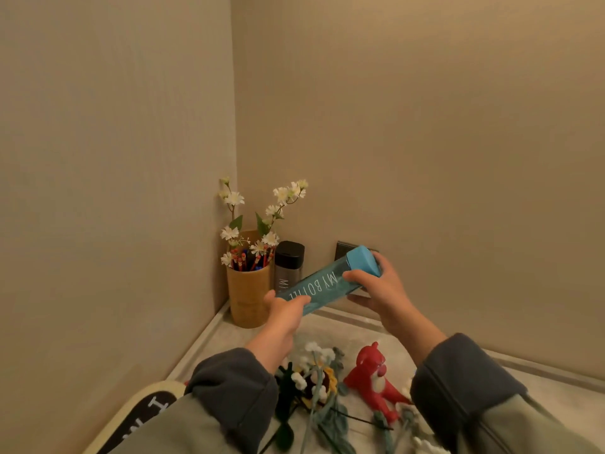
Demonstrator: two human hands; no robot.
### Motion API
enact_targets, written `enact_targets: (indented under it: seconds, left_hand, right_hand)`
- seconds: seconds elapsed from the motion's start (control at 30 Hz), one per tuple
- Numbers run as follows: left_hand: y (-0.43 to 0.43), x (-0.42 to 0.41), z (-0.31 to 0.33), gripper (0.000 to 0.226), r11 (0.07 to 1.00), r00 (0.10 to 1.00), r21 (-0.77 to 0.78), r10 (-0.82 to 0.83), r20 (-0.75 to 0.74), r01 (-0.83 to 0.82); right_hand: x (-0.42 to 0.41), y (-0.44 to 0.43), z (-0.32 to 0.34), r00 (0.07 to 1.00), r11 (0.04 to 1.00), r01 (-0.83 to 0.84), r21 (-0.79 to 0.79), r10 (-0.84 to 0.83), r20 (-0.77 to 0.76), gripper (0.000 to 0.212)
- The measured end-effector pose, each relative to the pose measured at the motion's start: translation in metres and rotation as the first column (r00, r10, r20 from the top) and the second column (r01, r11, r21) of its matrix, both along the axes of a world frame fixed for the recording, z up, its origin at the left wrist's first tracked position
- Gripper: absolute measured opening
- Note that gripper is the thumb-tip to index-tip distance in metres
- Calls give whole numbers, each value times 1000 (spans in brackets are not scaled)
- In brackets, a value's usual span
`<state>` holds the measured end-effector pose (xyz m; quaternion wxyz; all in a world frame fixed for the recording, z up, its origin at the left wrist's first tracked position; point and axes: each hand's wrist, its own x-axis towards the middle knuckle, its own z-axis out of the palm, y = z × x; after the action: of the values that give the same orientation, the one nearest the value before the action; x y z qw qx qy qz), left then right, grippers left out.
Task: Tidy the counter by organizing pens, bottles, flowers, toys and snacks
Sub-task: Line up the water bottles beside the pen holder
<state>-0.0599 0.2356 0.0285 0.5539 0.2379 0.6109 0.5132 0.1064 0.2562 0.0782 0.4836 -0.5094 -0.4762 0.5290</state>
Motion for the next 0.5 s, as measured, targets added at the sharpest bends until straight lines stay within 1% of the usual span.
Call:
enact_targets:
  seconds: [0.03, 0.07, 0.13, 0.2, 0.27, 0.4, 0.5]
  left_hand:
    - [3, -1, 0, 82, 998, 997, -14, -57, -61, 56]
    - [9, -1, -2, 77, 994, 991, -24, -109, -77, 107]
    - [18, -1, -7, 63, 981, 980, -39, -191, -47, 190]
    - [24, 1, -14, 41, 967, 968, -49, -251, -27, 249]
    - [30, 4, -22, 31, 967, 969, -56, -248, 16, 248]
    - [34, 10, -28, 34, 975, 973, -80, -197, 122, 208]
    - [38, 13, -32, 44, 977, 976, -126, -149, 161, 170]
  right_hand:
    - [-1, 6, 2, 997, 999, -14, 31, 12, 74, 73]
    - [-3, 14, 4, 990, 998, -29, 55, 21, 138, 78]
    - [-8, 29, 5, 970, 995, -60, 83, 38, 242, 84]
    - [-12, 45, 2, 948, 992, -88, 89, 57, 312, 78]
    - [-15, 60, -3, 935, 993, -110, 52, 86, 343, 69]
    - [-17, 76, -17, 906, 985, -173, 14, 153, 395, 70]
    - [-20, 82, -31, 896, 975, -219, 33, 188, 403, 71]
